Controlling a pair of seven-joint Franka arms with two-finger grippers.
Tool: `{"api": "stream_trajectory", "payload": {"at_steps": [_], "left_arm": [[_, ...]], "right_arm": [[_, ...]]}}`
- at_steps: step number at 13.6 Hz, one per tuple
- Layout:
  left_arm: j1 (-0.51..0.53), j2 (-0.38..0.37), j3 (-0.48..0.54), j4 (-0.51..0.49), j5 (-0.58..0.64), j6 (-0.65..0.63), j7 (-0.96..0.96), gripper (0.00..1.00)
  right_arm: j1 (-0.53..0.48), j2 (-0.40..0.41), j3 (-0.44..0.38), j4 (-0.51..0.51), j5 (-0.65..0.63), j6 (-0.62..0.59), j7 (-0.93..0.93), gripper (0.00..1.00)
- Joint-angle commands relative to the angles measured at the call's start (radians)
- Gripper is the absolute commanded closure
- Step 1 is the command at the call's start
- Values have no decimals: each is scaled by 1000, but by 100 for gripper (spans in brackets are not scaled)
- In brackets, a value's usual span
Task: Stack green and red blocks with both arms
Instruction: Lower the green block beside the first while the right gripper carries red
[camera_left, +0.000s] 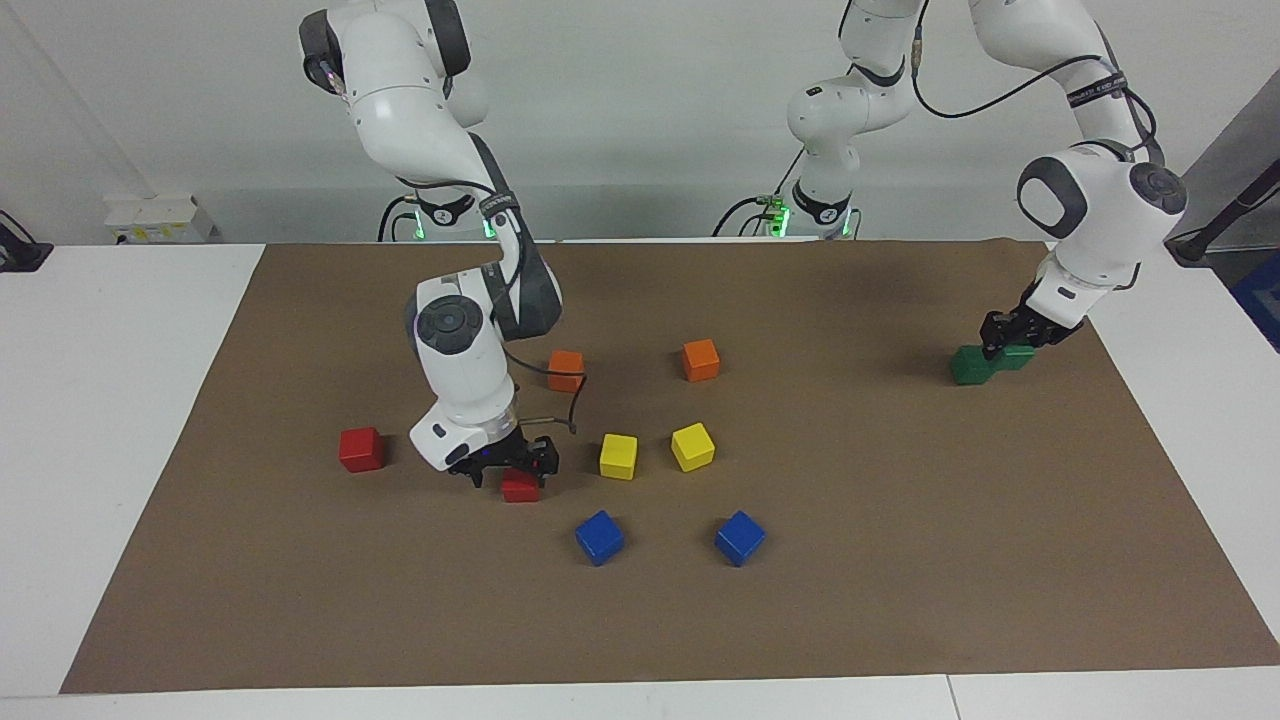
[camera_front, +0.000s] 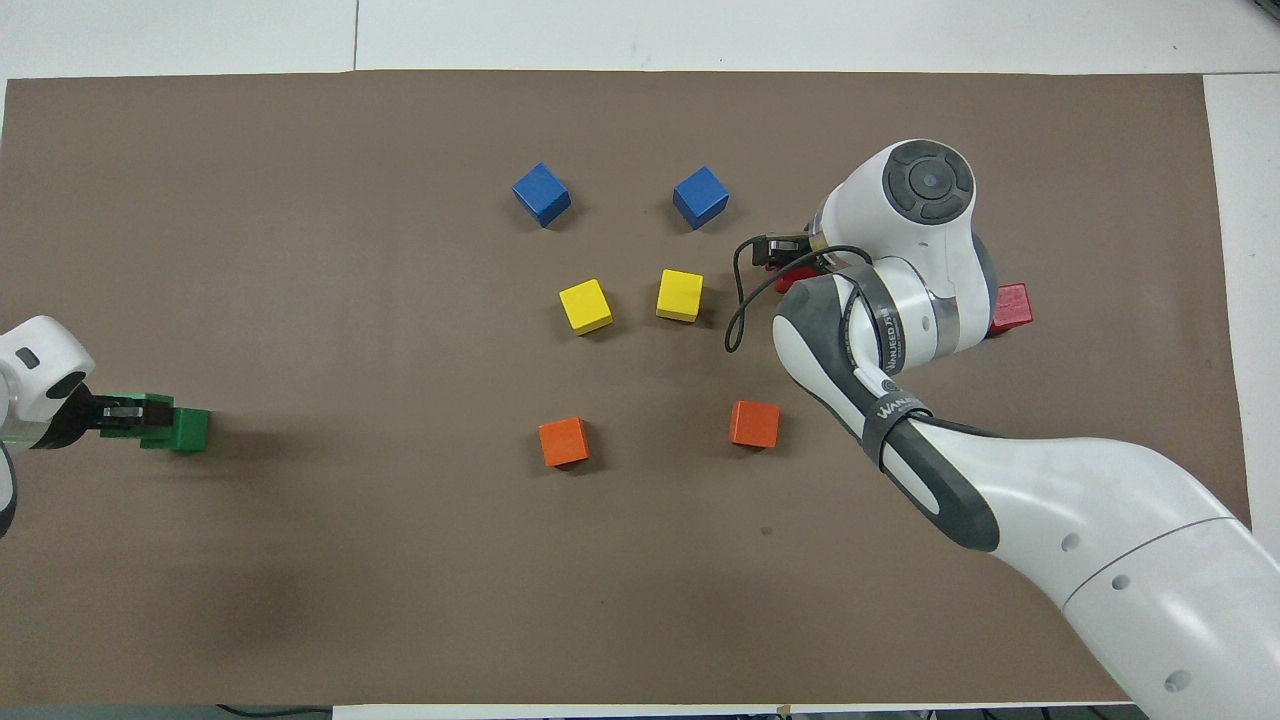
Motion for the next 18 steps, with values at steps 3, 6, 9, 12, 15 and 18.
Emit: {"api": "stream_trajectory", "payload": {"at_steps": [3,6,9,12,15,18], "left_arm": [[29,-32,-8,-40,16,28,20,100],[29,-27,-10,-40,14,25,20,100],[25,-24,-10,-42,14,22,22,100],[25,-24,-12,-50,11,22,50,100],[27,-19,-10,-66,10,34,65,100],[25,-19,-10,-73,10,48,86,100]], "right_arm": [[12,-13,4,-23,-10,-2,8,100],[3,-33,4,40,-53,-116,-44,100],[-56,-123,3,80,-54,-238,-145,100],[-154,-208,3,80,-39,-337,-309,100],[-282,-237,4,70,-22,-401,-470,100],[-333,-260,3,18,9,-385,-528,100]]}}
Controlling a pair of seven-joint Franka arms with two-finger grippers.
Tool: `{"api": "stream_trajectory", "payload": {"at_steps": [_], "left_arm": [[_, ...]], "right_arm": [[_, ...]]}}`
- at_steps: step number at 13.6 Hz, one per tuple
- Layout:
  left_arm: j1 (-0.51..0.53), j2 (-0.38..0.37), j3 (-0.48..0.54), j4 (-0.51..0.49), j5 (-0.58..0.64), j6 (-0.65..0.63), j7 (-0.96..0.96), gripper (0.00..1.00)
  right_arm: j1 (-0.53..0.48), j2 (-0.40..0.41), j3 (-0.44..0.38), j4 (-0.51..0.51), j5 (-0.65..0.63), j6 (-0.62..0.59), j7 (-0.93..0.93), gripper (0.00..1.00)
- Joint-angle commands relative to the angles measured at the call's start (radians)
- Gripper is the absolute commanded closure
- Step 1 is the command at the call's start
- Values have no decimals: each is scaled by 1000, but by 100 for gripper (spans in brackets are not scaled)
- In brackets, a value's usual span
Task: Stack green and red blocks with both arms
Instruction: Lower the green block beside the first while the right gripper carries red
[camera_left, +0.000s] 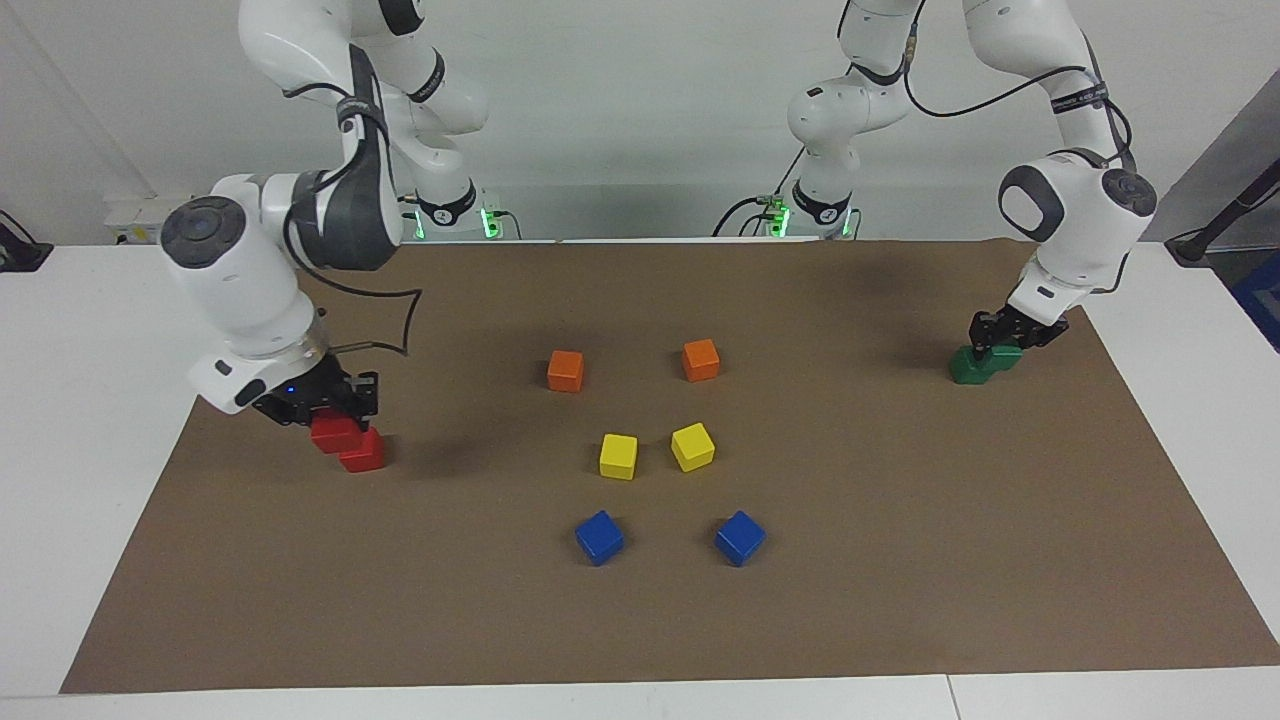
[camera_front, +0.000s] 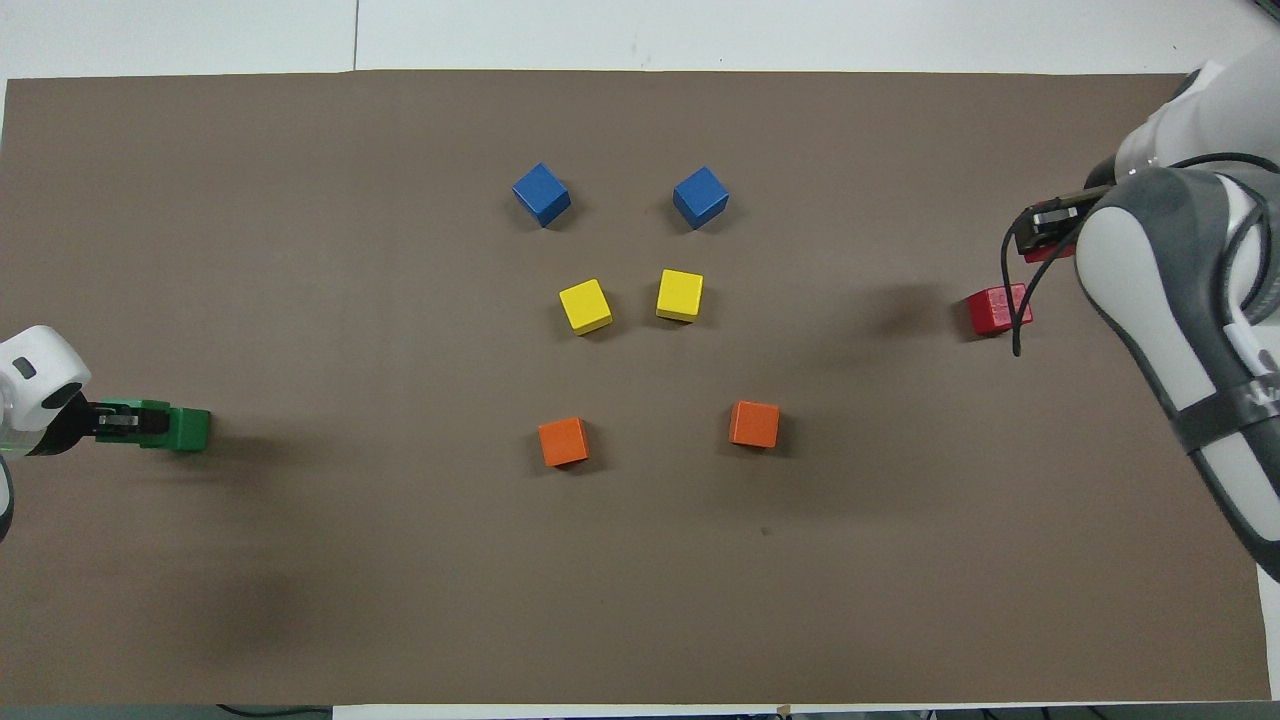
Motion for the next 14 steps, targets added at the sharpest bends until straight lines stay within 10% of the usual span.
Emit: {"api": "stream_trajectory", "payload": {"at_steps": [1,3,4,5,6,14], "left_arm": [[13,-12,-7,-64,9,41,39,100],[11,-12,-7,-69,9,51,46,100],[8,-12,-7,-69,9,55,49,82],[8,-12,-6,-72,9,58,49,22],[11,-12,-7,-73,9,60,49,0],[5,-9,-7,-41,9,40,54,0]], "right_arm": [[-17,-43,14,-108,21,52,-24,100],[-14,-65,14,-179,21,123,-20,100],[-11,-76,14,-214,21,158,-18,100],[-9,-83,14,-240,21,190,-18,100],[-8,-88,14,-260,21,210,-18,100],[-12,-103,12,-326,21,278,-21,100]]}}
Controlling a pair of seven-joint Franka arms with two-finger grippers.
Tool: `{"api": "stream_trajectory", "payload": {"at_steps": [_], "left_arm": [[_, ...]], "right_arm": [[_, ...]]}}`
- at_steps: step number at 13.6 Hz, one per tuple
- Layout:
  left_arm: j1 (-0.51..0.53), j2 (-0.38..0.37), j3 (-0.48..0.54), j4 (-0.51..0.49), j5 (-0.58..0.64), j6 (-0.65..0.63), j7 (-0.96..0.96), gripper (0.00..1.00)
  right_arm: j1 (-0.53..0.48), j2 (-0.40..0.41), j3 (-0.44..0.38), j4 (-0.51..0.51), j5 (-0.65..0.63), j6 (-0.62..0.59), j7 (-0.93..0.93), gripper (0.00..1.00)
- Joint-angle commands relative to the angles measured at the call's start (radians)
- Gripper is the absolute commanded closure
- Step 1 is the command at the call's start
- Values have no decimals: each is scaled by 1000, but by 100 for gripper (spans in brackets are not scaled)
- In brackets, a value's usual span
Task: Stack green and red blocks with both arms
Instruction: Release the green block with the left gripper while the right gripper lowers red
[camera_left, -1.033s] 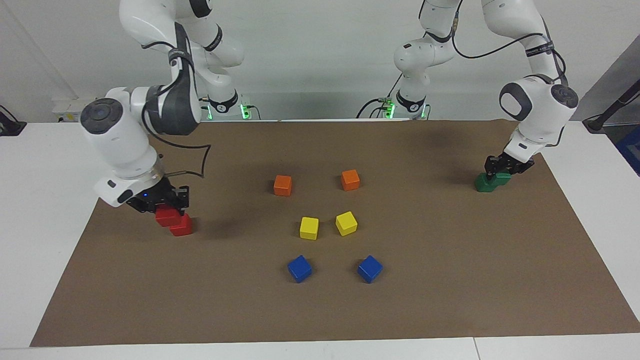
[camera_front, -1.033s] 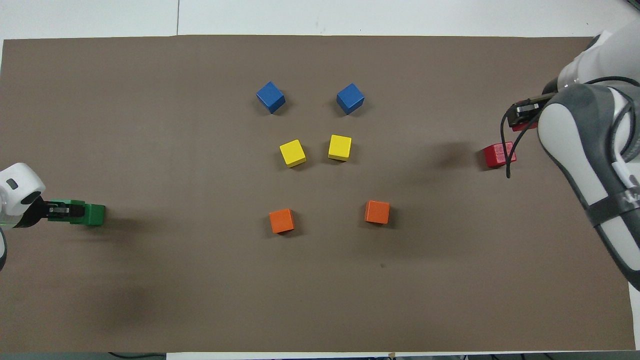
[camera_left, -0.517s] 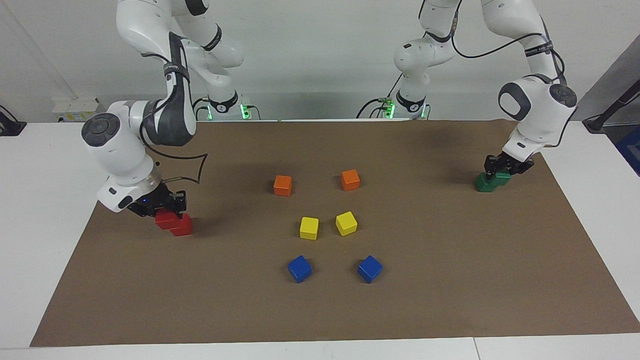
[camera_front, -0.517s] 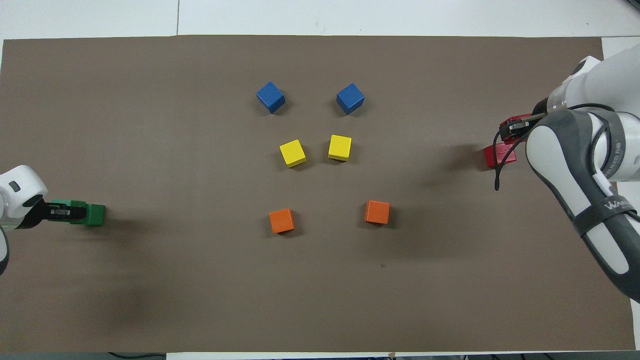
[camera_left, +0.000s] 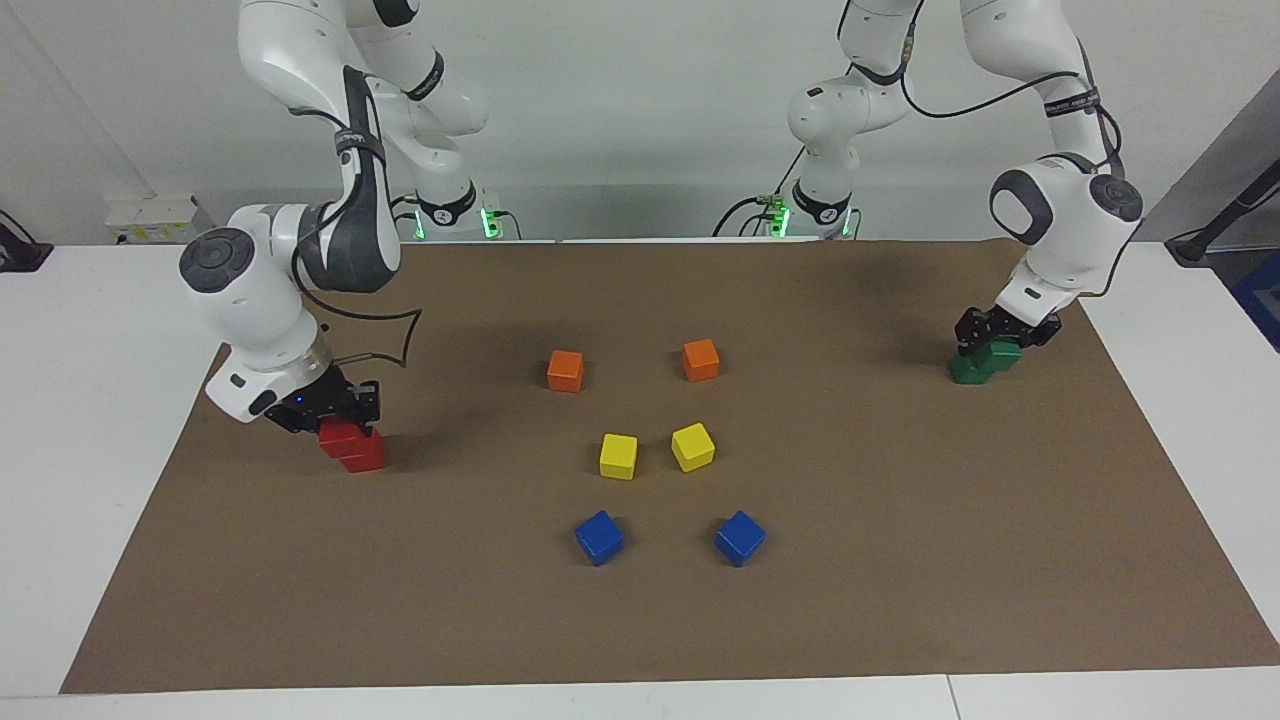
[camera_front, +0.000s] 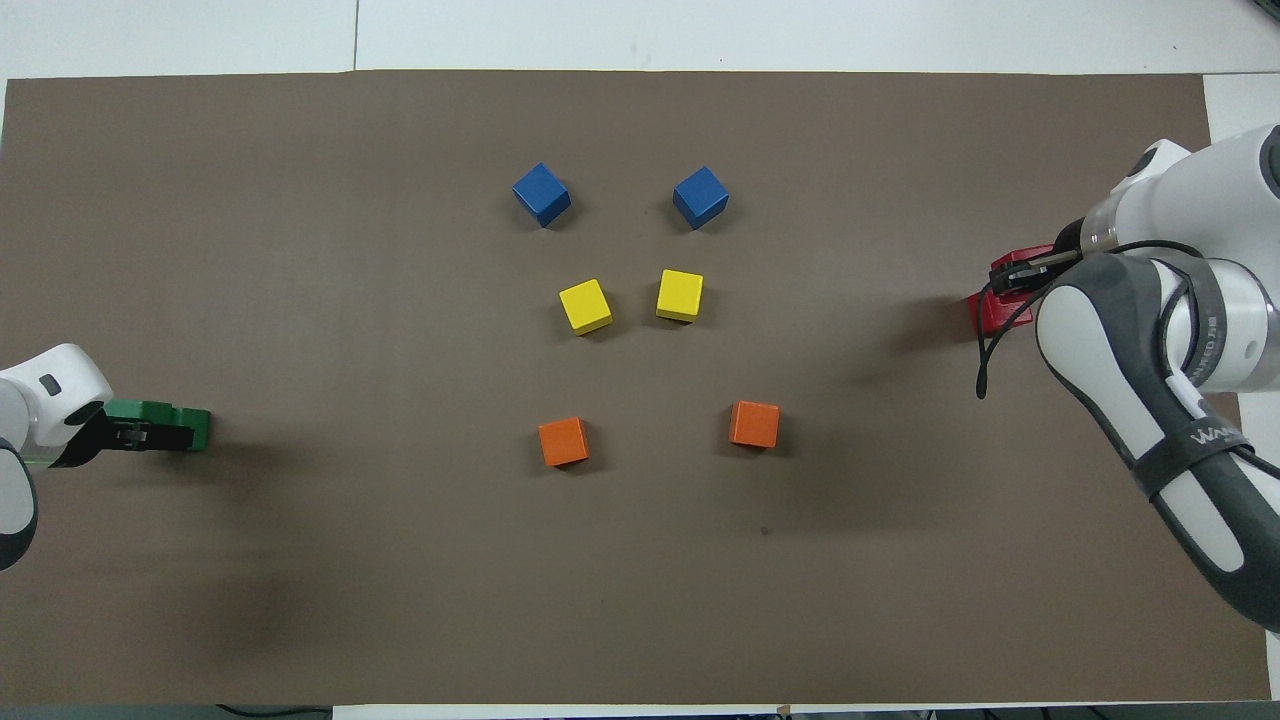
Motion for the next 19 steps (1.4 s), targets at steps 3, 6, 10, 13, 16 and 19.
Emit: {"api": "stream_trajectory", "payload": {"at_steps": [3,6,10,13,16,19], "left_arm": [[-5,-7,-7,162,11,-171,11,0],[-48,-4,-5,333,12,-324,5,0],[-70,-94,-14,378,11,-412,-47,0],[-91,-96,-39,459,11,-502,-251,0],[-134,-82,-51,557,11,-617,-368,0],[-176,-44,-63,684,3,-757,-484,0]], "right_arm": [[-10,-37,1,-75,10,67,-5,100],[-14,-34,1,-84,7,81,-8,100],[-16,-38,1,-117,1,115,-8,100],[-27,-37,1,-124,-1,121,-11,100],[-30,-37,1,-135,-1,135,-11,100],[-28,-35,0,-149,-1,164,-5,100]]}}
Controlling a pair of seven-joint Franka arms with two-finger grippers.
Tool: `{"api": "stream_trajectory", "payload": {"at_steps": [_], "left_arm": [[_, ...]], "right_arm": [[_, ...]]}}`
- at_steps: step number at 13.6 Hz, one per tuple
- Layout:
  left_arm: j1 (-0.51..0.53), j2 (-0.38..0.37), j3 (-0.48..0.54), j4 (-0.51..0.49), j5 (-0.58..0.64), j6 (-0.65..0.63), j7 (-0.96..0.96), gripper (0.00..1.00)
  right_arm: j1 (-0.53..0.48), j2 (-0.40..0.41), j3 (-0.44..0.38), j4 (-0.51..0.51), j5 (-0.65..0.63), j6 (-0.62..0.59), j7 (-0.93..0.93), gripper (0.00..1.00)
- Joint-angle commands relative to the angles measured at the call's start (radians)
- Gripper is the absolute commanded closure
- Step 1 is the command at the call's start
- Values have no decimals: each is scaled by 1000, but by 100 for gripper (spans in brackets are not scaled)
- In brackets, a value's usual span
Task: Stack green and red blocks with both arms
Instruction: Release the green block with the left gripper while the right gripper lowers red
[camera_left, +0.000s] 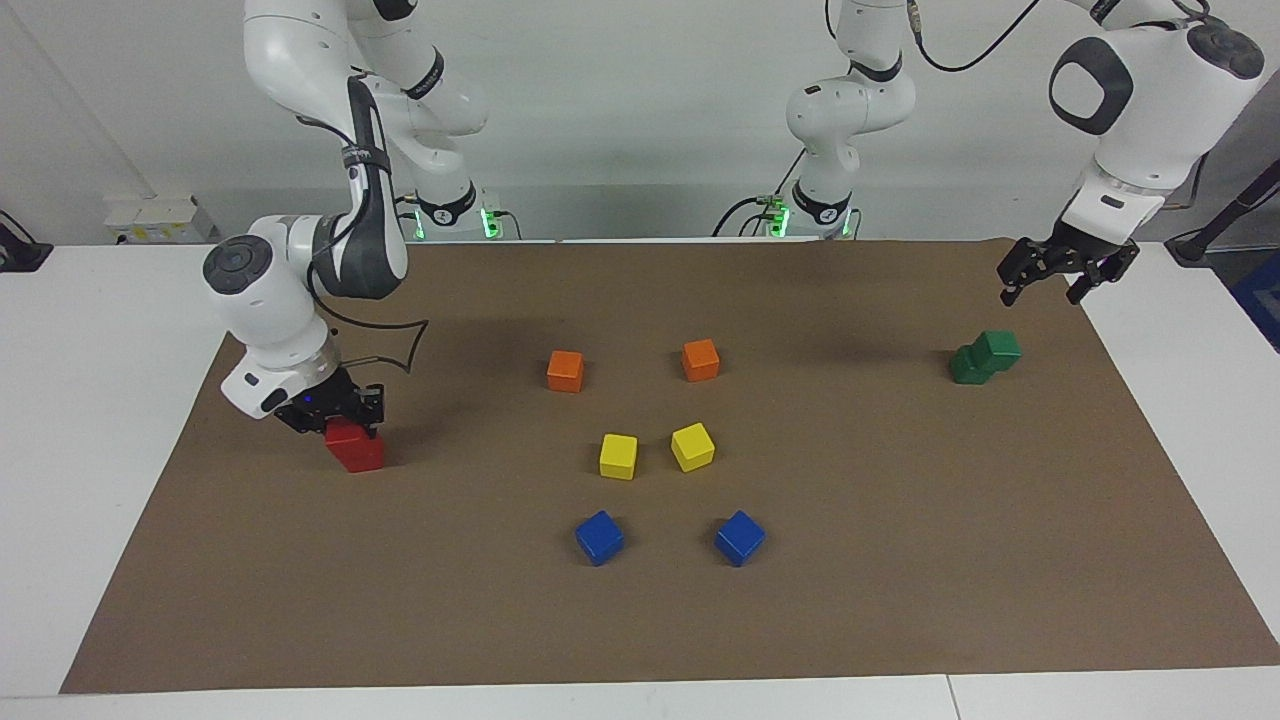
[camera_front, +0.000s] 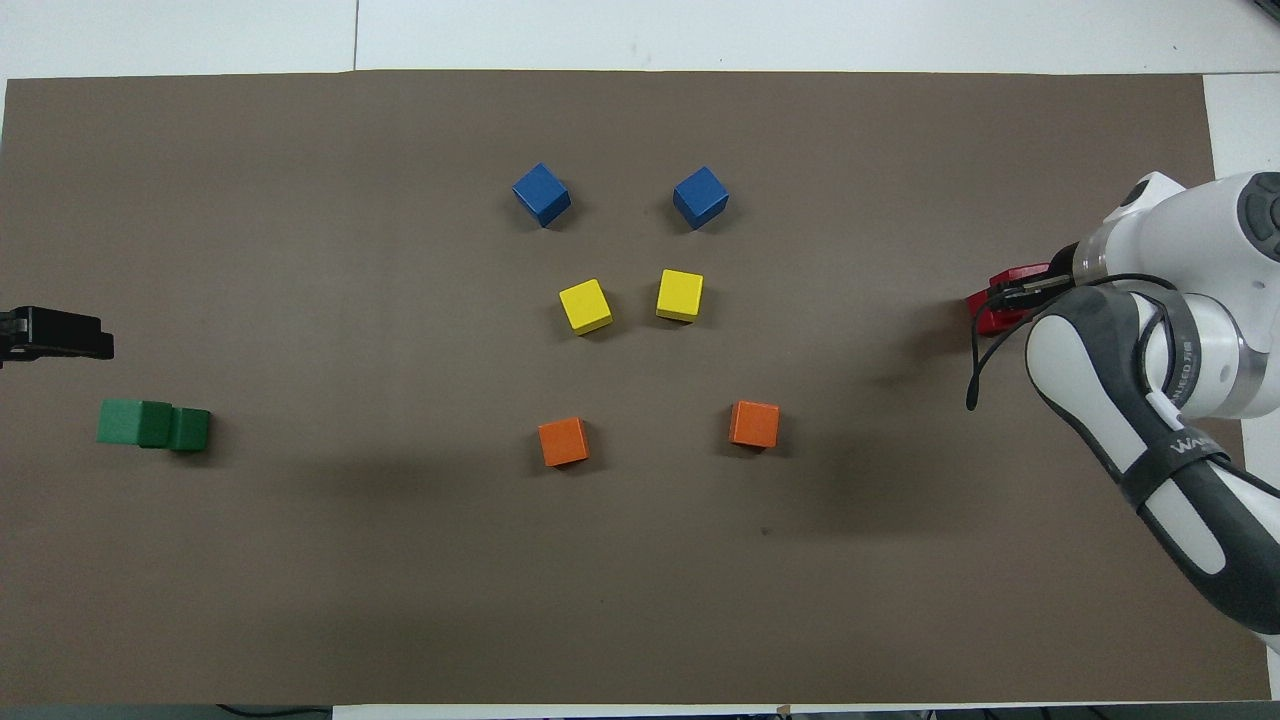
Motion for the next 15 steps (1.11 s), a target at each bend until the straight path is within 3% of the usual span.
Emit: {"api": "stream_trajectory", "payload": {"at_steps": [1,8,10,15], "left_arm": [[-45,62,3,138,3,-130,-83,0],[-73,64,7,166,2,-219,-84,0],[-87,68,13,247,3,-269,-82,0],[-104,64,15,211,2,-205,-76,0]], "right_arm": [[-11,-34,7,-47,-1,35,-4,100],[-11,-48,7,-101,-1,71,-2,100],[-13,-48,5,-102,-1,71,-2,100],[-14,-48,5,-102,-1,73,-4,100]]}}
